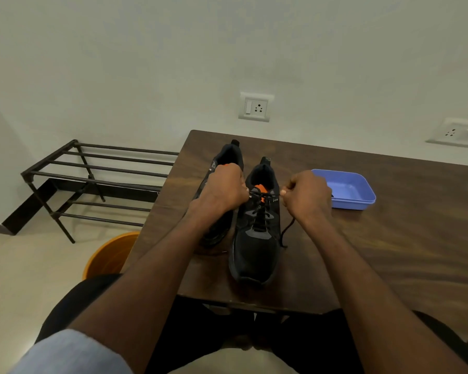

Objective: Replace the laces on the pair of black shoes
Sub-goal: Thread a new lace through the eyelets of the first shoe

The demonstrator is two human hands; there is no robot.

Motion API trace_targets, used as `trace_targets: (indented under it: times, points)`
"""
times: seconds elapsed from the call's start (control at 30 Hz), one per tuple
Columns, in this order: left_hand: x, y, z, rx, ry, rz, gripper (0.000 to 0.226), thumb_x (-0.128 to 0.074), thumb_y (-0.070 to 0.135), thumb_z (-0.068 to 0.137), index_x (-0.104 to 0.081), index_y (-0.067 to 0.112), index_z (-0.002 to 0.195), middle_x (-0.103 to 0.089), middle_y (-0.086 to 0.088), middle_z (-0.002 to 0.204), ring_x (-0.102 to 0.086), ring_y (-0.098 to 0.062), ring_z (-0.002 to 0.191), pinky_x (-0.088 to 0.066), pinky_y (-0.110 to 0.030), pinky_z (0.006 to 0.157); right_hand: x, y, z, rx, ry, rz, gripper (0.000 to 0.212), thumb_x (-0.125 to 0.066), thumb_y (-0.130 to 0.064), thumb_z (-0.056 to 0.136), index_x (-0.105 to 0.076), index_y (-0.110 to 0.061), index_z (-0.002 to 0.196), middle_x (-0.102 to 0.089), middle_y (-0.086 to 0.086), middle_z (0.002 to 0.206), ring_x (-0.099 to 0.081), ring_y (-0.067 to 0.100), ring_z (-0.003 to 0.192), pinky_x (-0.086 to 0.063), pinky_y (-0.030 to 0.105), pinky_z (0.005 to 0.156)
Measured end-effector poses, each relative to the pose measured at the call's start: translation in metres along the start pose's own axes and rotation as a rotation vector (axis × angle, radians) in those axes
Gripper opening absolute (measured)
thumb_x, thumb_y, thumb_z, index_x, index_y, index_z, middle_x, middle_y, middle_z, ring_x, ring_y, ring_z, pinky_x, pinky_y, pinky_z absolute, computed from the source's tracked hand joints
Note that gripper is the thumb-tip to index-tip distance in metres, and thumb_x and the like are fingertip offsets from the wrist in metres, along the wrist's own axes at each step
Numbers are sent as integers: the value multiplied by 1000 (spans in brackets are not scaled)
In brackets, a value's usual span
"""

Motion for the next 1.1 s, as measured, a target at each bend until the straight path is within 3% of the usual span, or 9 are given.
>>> trace_targets:
  times: [0.2,0.3,0.37,0.47,0.57,0.7,0.8,0.9,1.1]
  points:
    - [-1,0,-2,-9,-38,73,14,-70,24,95,-68,12,89,-67,-6,85,-66,-19,78,-59,-34,73,-6,4,3,-36,-51,-79,16,-65,-18,96,-72,-7,86,-69,11,81,-64,29,76,-49,34,64]
    - [1,-2,-1,-30,-73,94,22,-67,24,96,-67,13,77,-67,-4,79,-66,-18,74,-53,-29,64,-7,5,4,-24,-111,-117,18,-68,-22,97,-70,-8,85,-64,8,75,-61,26,73,-45,33,62]
    - [4,-3,-1,-35,-77,59,30,-65,24,96,-64,13,68,-65,-3,72,-66,-18,70,-51,-30,63,-9,8,6,-41,-157,-89,22,-69,-23,95,-70,-5,82,-66,11,73,-65,26,72,-53,35,62]
    - [11,-2,0,-27,-27,-186,29,-67,25,95,-67,6,73,-63,-3,68,-62,-13,65,-52,-30,67,-11,10,7,-114,-218,223,26,-66,-23,95,-74,0,84,-74,18,80,-68,23,72,-61,46,75]
    - [12,3,0,5,65,-560,24,-71,17,94,-65,-1,79,-64,-2,70,-61,-8,64,-53,-27,67,-10,2,0,-223,-298,614,24,-66,-24,99,-73,-4,89,-75,16,88,-66,19,73,-60,43,79]
    - [-17,8,1,94,-55,-1078,19,-62,13,101,-61,11,83,-74,-6,78,-71,-13,72,-58,-25,65,-11,-10,-10,-300,-348,957,23,-68,-28,99,-72,-6,103,-79,13,101,-68,17,79,-58,41,87]
    - [-28,1,6,128,-78,-1130,22,-58,24,105,-61,13,86,-66,-1,68,-66,-14,67,-55,-26,64,-20,-11,-11,-365,-373,1142,19,-67,-31,100,-69,-12,103,-80,5,97,-69,12,73,-54,35,82]
    - [-34,-5,9,133,-83,-1116,27,-60,32,104,-65,9,91,-58,2,60,-59,-12,59,-51,-25,61,-30,-7,-6,-416,-383,1214,14,-65,-26,102,-68,-13,99,-78,1,85,-61,9,63,-51,28,66]
    - [-39,-1,10,23,-149,-1011,26,-54,24,107,-77,13,104,-64,-1,73,-55,-9,65,-49,-23,62,-42,-1,4,-422,-475,1189,20,-58,-18,104,-72,-7,114,-67,1,77,-47,6,54,-41,20,51]
Point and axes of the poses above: each hand's wrist, its own z-axis towards the middle knuckle, its own x-axis out of the back of the hand, y = z × x, the point moved 7 cm from there along z, towards the middle knuckle
